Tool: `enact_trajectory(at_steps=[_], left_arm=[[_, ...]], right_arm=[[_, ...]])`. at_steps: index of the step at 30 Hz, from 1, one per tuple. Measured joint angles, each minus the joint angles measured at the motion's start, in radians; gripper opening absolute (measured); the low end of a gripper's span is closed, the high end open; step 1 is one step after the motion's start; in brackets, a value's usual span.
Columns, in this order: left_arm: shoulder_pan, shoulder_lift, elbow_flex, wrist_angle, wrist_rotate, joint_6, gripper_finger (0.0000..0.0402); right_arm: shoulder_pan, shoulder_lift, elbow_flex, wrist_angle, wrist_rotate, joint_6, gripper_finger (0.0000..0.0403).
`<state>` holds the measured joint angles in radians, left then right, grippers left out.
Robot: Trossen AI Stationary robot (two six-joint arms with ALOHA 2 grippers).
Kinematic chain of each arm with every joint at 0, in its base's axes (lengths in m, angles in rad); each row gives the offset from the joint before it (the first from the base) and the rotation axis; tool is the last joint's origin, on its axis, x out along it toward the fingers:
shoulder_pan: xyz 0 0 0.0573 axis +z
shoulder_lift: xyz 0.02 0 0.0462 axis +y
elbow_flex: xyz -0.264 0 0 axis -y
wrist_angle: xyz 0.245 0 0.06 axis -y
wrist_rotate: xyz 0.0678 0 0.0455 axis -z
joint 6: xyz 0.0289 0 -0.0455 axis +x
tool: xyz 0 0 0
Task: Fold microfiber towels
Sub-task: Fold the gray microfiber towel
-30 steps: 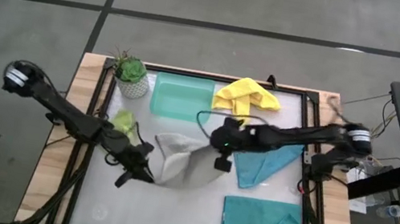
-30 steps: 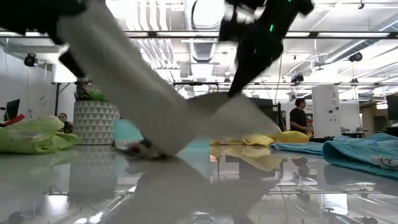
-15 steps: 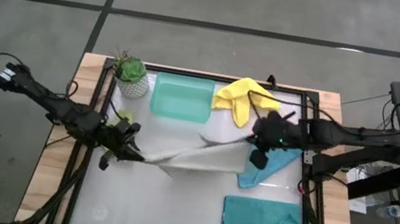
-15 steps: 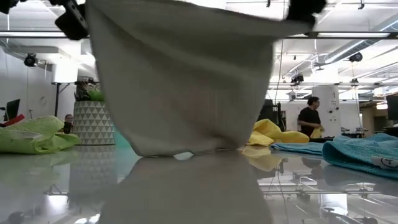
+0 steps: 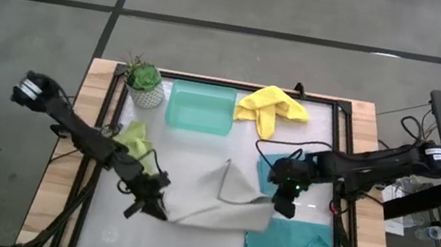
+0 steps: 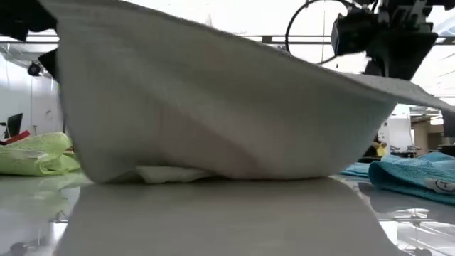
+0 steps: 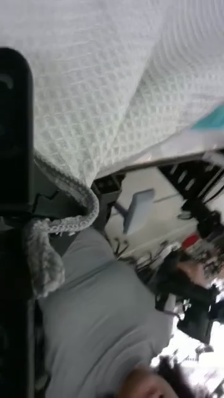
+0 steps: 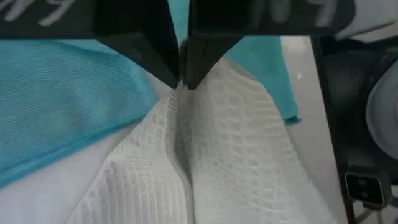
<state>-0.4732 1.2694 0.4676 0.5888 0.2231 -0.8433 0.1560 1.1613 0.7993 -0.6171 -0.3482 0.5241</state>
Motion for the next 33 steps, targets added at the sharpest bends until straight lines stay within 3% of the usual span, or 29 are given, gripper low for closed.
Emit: enact_trajectory(at_steps=[8,15,24,33], left_arm=[[0.0,0.192,0.007,0.059,0.099,-0.169,0.0],[-0.001,0.235,0.029,0.064,0.14,-0.172,0.0],[-0.001,0.235,0.033,0.061,0.114,-0.173,0.0],[0.005,0.231,0.033,0.057,0.11,-0.168,0.0]], right_arm=[[-0.032,0.034,0.02,0.013,-0.035,-0.059,0.012],[-0.119,0.058,0.031,0.186,0.16,-0.207,0.0175],[-0.129,0.304,0.035,0.599,0.124,-0.364,0.0175],[-0.09,0.532,0.179,0.586,0.103,-0.49,0.0147]])
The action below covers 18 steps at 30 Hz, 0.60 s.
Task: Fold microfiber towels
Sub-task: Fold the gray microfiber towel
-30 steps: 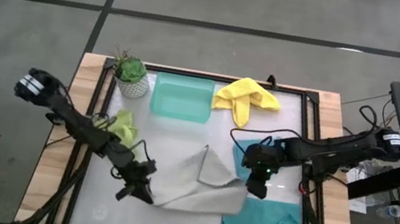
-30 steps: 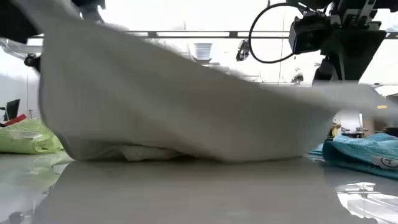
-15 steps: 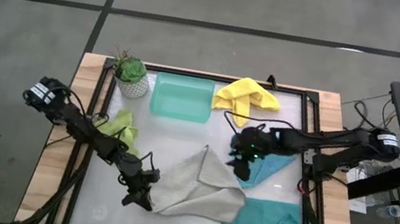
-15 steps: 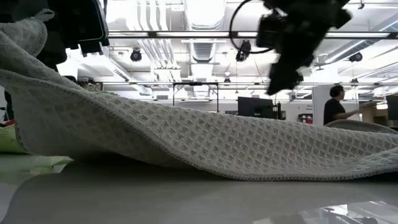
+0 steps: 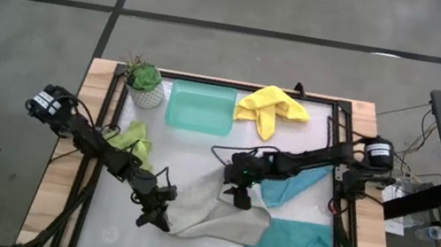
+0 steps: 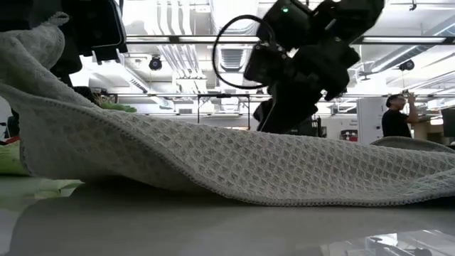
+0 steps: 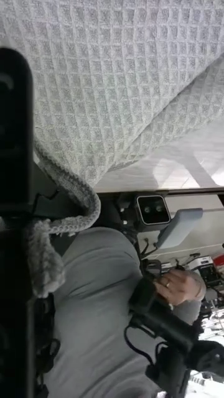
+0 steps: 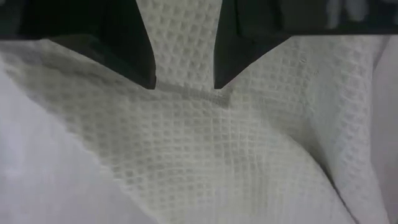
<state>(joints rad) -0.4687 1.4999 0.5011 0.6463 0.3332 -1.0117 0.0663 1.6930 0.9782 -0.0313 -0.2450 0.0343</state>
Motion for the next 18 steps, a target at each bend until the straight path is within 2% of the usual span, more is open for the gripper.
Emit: enact_trajectory(at_steps=[5,9,11,16,18], left_arm=[[0.022,-0.065,0.013,0.001,-0.063,0.038,0.0],[0.063,-0.189,0.013,-0.006,-0.19,0.148,0.0],[0.084,-0.25,0.007,-0.033,-0.318,0.187,0.0],[0.106,-0.353,-0.002,-0.172,-0.809,0.206,0.0],[0.109,-0.371,-0.004,-0.204,-0.947,0.208,0.0]], right_arm=[[-0.001,0.001,0.086,-0.148,0.007,-0.054,0.0144],[-0.001,-0.059,0.122,-0.249,0.052,-0.073,0.0144],[0.0,-0.1,0.119,-0.281,0.064,-0.069,0.0144],[0.013,-0.212,0.044,-0.289,0.069,0.004,0.0144],[0.019,-0.259,0.008,-0.285,0.07,0.049,0.0144]])
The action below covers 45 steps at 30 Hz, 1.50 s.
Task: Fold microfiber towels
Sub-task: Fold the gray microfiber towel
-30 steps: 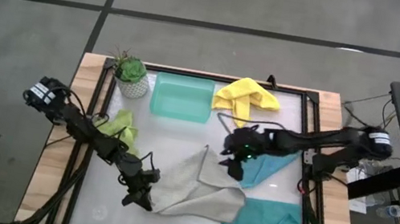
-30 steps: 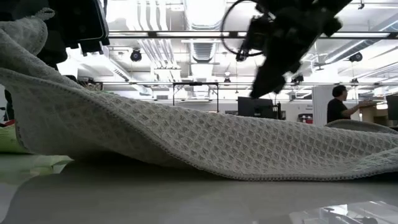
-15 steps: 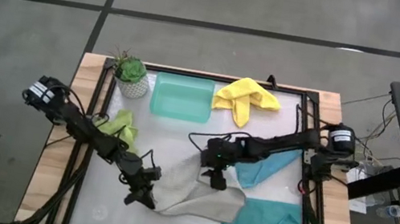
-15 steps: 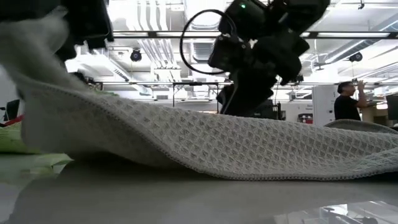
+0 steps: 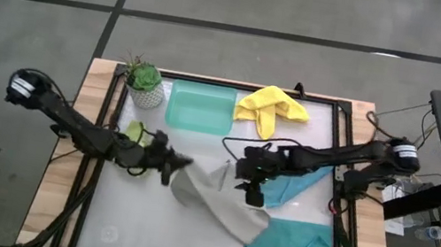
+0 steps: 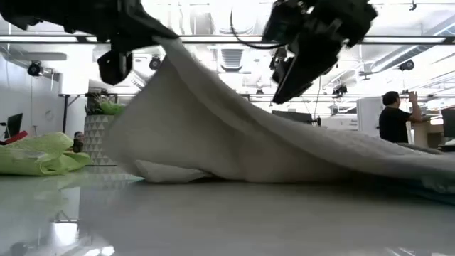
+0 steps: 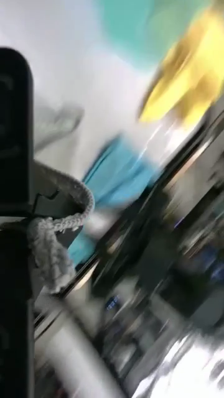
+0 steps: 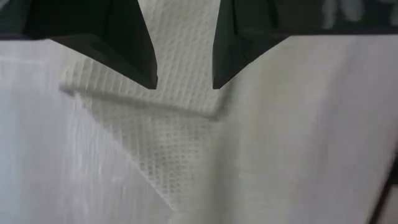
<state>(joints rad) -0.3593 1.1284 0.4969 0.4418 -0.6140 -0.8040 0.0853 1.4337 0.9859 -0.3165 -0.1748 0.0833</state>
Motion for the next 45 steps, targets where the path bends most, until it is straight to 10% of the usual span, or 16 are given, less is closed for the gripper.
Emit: enact_trajectory(at_steps=[13,45], left_arm=[[0.067,0.061,0.004,0.009,-0.262,0.0,0.0],[0.088,0.068,0.004,0.021,-0.262,0.087,0.0]], right_arm=[[0.13,-0.068,-0.173,0.282,0.003,0.143,0.0153],[0.314,0.381,0.076,0.193,0.026,0.081,0.0156]])
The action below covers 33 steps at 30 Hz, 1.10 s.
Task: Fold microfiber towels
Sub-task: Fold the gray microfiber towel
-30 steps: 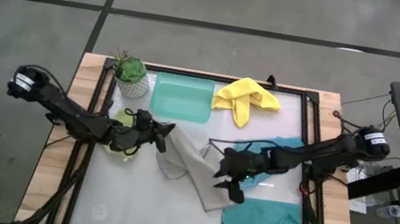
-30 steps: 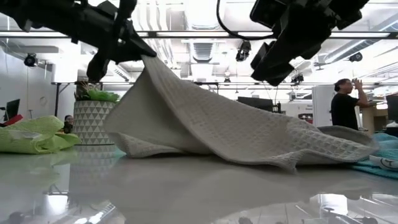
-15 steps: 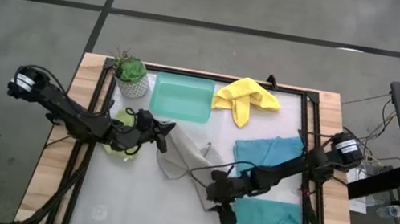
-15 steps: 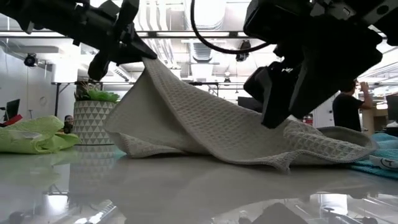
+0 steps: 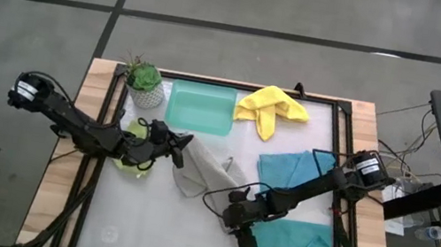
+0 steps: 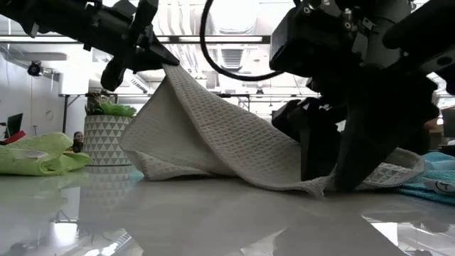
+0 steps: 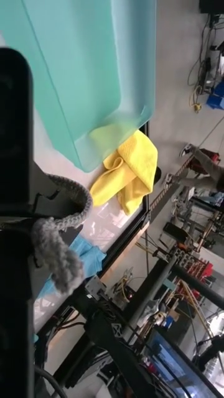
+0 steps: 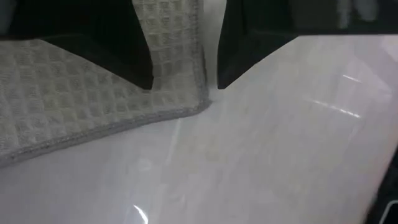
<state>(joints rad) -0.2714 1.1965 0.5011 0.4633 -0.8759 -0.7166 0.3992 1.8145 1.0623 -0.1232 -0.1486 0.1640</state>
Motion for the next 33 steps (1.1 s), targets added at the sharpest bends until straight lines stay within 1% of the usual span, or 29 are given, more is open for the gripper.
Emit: enact_trajectory(at_steps=[2,6,7,11,15,17,19,22,29,31,33], left_arm=[[0.0,0.0,0.0,0.0,0.003,0.0,0.0],[0.0,0.0,0.0,-0.001,0.009,0.0,0.0],[0.0,0.0,0.0,-0.001,0.014,0.0,0.0],[0.0,0.0,0.0,-0.002,0.06,0.028,0.0],[0.001,0.0,-0.004,-0.013,0.139,0.045,0.0002],[0.0,0.0,-0.004,-0.026,0.158,0.045,0.0012],[0.001,0.0,-0.004,-0.055,0.165,0.044,0.0029],[0.001,0.0,-0.007,-0.08,0.174,0.044,0.0063],[0.002,0.0,-0.016,-0.145,0.192,0.074,0.0155],[0.002,0.0,-0.016,-0.18,0.198,0.098,0.0176],[0.002,0.0,-0.016,-0.213,0.224,0.133,0.019]], right_arm=[[-0.001,0.005,0.003,-0.002,0.003,-0.008,0.0126],[0.0,-0.007,0.002,-0.02,0.021,-0.059,0.0032],[0.0,-0.013,0.001,-0.025,0.026,-0.076,0.0022],[0.0,-0.078,-0.001,-0.077,0.046,-0.098,0.001],[-0.003,-0.183,-0.018,-0.119,0.048,-0.095,0.0009],[-0.004,-0.244,-0.041,-0.123,0.048,-0.086,0.0009],[-0.007,-0.312,-0.067,-0.123,0.061,-0.074,0.0009],[-0.016,-0.411,-0.119,-0.14,0.119,-0.045,0.0009],[-0.065,-0.652,-0.307,-0.161,0.314,0.063,0.0009],[-0.081,-0.718,-0.368,-0.172,0.372,0.098,0.0009],[-0.098,-0.786,-0.431,-0.181,0.405,0.128,0.0009]])
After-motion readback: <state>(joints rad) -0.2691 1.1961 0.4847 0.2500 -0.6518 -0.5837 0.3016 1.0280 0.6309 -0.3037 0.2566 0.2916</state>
